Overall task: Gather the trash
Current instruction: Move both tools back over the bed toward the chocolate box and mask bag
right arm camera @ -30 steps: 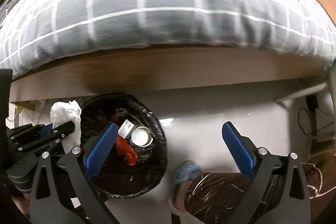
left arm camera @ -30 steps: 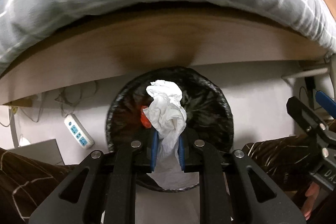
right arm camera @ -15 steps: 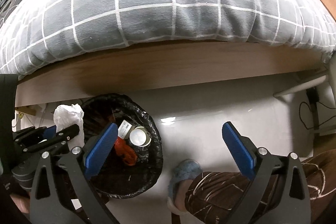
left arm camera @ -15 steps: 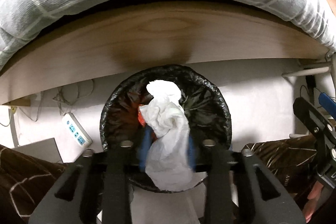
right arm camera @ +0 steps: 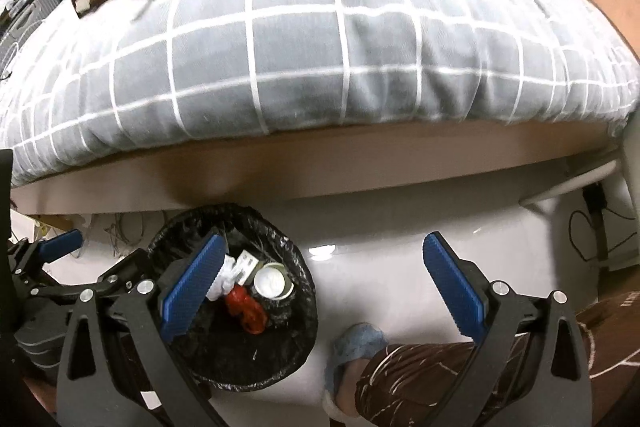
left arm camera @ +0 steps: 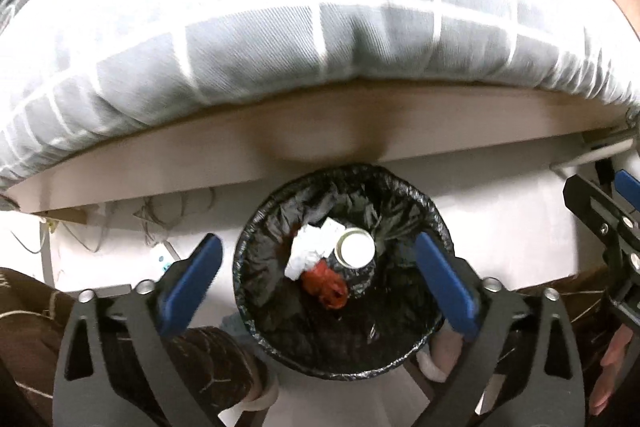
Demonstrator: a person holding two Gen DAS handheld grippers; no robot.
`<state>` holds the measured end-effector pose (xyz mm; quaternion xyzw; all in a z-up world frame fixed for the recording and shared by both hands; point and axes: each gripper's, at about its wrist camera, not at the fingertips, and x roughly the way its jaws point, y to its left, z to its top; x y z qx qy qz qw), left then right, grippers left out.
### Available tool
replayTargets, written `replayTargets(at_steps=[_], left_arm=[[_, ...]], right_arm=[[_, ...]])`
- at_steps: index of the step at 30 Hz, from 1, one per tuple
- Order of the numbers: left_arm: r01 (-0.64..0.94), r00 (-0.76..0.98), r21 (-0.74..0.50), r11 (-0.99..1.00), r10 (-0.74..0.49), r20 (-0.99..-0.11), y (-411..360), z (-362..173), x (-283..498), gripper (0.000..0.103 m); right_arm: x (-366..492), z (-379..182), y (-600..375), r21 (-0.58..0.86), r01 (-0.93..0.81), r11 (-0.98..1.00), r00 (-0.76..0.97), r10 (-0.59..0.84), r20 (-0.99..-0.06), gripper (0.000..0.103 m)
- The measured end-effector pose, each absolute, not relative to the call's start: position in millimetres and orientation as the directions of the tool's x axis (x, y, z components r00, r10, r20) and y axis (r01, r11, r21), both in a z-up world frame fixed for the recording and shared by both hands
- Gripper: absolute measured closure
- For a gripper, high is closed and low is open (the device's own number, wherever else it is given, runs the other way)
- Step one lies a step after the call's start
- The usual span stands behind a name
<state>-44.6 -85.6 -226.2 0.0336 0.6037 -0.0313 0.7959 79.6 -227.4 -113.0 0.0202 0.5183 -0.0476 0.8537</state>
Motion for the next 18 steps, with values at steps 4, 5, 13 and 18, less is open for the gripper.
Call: replayTargets(at_steps=[4,5,13,18], left_arm=[[0.077,0.310,-0.007,0.997,-0.031,-0.950,-79.5,-206.9,-46.2,0.006],[0.074,0.321,-0.018,0.997,-0.040,-0.946,-77.9,-201.6,-46.3,0.006],[0.048,0.461,-0.022,0.999,-0.042,-0.886,-70.4,-145.2,-43.8,0.006],[0.068,0.504,-0.022,0.997,-0.054,-0.862,-71.3,-121.8,-37.2,0.006]], right_arm=[[76.6,-94.7,-230.4,-0.014,0.107,0.994,0.506,-0.066,-0.860,0.007],[76.0,-89.5,-231.3,-0.011,0.109,0.994,0.517,-0.066,-0.853,0.008],[67.7,-49.9,-233.0,-0.016,0.103,0.995,0.603,-0.076,-0.795,0.008],[69.3,-25.9,-234.5,-0.024,0.104,0.994,0.644,-0.086,-0.760,0.008]])
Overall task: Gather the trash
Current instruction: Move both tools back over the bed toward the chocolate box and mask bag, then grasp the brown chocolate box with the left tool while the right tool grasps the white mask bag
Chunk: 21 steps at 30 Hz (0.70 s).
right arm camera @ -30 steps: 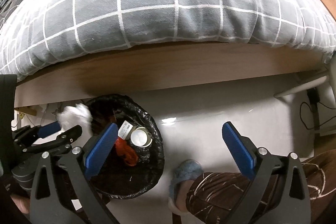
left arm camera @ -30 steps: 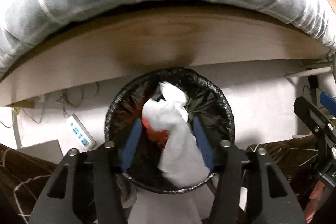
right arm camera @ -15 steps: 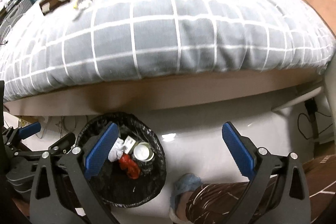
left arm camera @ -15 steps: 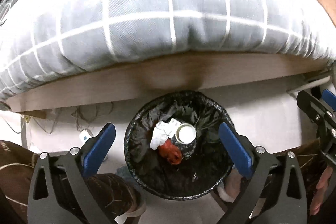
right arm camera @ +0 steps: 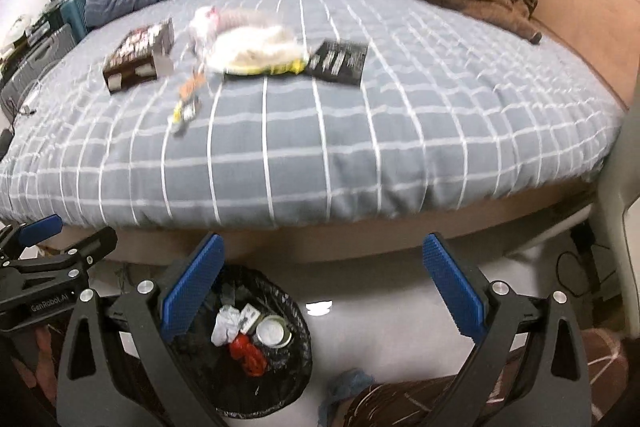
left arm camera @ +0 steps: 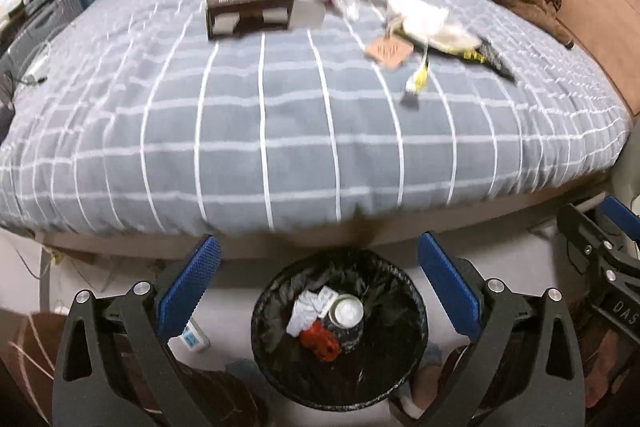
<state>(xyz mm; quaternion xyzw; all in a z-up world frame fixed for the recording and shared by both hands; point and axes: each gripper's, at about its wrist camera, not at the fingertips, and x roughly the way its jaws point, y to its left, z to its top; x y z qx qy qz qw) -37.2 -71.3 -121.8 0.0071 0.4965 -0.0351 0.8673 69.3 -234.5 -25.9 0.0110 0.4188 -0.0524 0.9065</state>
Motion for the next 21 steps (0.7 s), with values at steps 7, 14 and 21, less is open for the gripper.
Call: replayTargets(at_steps=[7,14,21], left_arm=[[0.025,0.562,-0.008,1.000,-0.021,-0.827,-54.5,-86.5,1.2,0.006],[-0.042,0.597,-0.018,0.999,0.011,-0.802,-31.3,-60.8,58.7,0.006],[-0.098,0.584,-0.030,0.995,0.033,-0.811,-12.8,-64.0,125.0,0.006]], right_arm=[[96.4,11.5,-243.6,-0.035,0.109,0.993,0.689,-0.101,-0.718,0.008],[147.3,37.0,-236.7,-0.055,0.070,0.996,0.725,-0.088,-0.683,0.008],[213.9,44.9,-213.5,-0.061,0.017,0.998,0.742,-0.054,-0.668,0.008]])
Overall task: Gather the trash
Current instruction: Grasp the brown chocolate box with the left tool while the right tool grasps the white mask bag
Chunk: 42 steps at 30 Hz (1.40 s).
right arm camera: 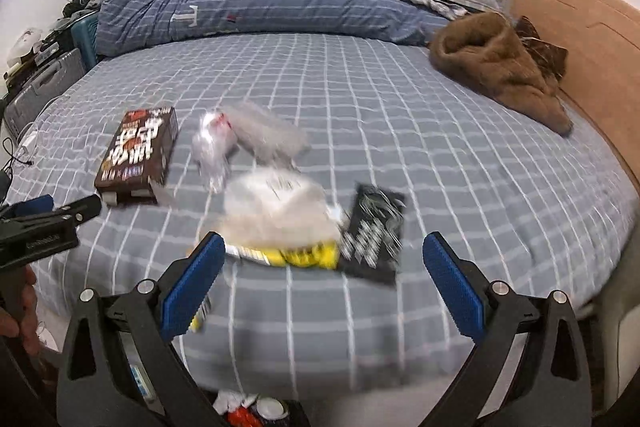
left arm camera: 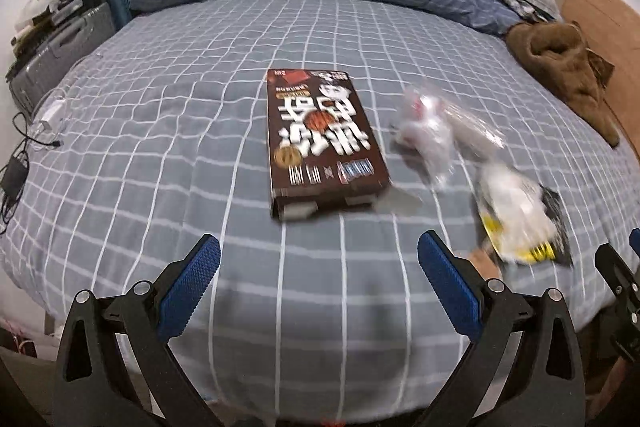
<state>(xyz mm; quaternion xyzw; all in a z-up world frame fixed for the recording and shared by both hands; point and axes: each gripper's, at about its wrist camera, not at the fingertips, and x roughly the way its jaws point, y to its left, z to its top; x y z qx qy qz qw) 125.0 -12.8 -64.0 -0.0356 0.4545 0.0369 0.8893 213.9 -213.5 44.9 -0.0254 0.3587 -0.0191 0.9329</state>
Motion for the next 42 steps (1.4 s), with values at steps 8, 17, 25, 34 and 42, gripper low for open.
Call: replayTargets(at_steps=[8,17,25,34,42], left_arm=[[-0.128,0.538,-0.058,0.990,0.020,-0.843,-4.9,-88.1,189.5,0.006],[-0.124,0.539,-0.045,0.991,0.029,-0.842,-14.0,-101.7,213.3,0.005],[-0.138,0.539,0.003,0.990,0.078,-0.839,-22.2,-97.5,221.6,0.006],[-0.185,0.497,0.022,0.982,0.113,-0.860,-22.7,-115.8,235.8,0.005],[-0.180,0.490,-0.025,0.983,0.068,-0.869,-11.4,-130.4,234.2,0.014]], right_arm=[[290.2,20.2,-192.9,-0.052,-0.026,0.998,0.713,-0.018,-0.701,0.009],[323.4,-9.8,-183.2,-0.032,-0.024,0.999,0.670,-0.007,-0.743,0.011],[328.3,-21.4,-177.3,-0.030,-0.030,0.999,0.650,-0.004,-0.760,0.013],[328.6,-23.7,-173.0,-0.045,-0.035,0.998,0.643,-0.012,-0.766,0.014],[332.4,-30.8,-175.1,-0.044,-0.032,0.999,0.620,-0.014,-0.784,0.026]])
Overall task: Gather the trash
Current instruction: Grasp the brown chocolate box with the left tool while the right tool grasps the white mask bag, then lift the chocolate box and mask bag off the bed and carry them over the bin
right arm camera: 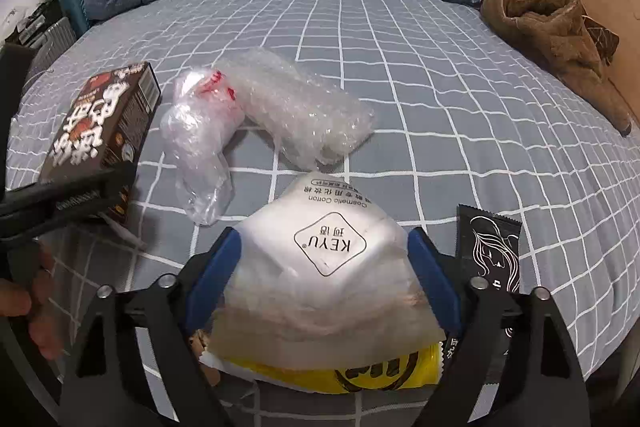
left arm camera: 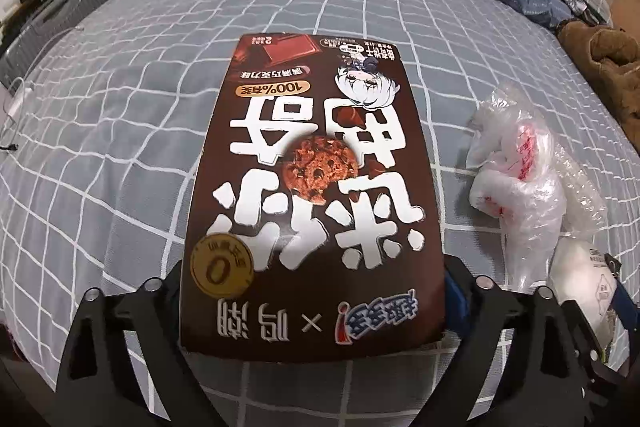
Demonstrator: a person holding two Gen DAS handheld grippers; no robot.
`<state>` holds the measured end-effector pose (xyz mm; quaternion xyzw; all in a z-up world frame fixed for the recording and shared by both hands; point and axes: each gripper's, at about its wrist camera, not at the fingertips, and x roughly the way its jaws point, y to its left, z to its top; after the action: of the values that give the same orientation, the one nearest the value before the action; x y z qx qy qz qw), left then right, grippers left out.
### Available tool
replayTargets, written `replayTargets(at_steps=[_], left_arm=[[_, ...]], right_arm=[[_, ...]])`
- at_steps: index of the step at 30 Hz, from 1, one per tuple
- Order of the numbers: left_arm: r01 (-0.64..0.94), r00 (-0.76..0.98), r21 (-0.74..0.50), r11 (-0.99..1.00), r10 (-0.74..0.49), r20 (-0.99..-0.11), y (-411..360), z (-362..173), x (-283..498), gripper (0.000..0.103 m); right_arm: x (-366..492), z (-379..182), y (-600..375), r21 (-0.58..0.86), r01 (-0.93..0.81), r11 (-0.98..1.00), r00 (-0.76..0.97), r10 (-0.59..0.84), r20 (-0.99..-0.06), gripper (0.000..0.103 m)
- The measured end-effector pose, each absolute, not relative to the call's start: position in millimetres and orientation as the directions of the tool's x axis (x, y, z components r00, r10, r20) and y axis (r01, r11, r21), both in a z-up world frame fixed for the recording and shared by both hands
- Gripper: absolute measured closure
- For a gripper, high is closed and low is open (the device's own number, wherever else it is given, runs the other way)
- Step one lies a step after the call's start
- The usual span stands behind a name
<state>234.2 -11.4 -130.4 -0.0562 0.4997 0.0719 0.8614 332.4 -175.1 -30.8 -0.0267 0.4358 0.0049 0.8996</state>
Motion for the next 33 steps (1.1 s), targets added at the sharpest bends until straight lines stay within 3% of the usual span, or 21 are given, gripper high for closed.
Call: replayTargets(at_steps=[4,11,33], left_arm=[[-0.157,0.505,-0.035,0.987,0.050,-0.862,-10.5,-129.2,231.4,0.015],[-0.125,0.537,-0.020,0.992,0.051,-0.842,-12.3,-121.0,219.5,0.015],[-0.065,0.596,-0.113,0.991,-0.052,-0.801,-5.0,-83.1,166.1,0.015]], right_arm=[[332.7,-32.2,-174.1,-0.053,-0.041,0.998,0.616,-0.016,-0.788,0.043],[332.1,-30.3,-176.5,-0.047,-0.043,0.998,0.625,-0.010,-0.781,0.054],[308.8,21.8,-200.4,0.050,0.000,0.999,0.748,0.033,-0.663,0.056]])
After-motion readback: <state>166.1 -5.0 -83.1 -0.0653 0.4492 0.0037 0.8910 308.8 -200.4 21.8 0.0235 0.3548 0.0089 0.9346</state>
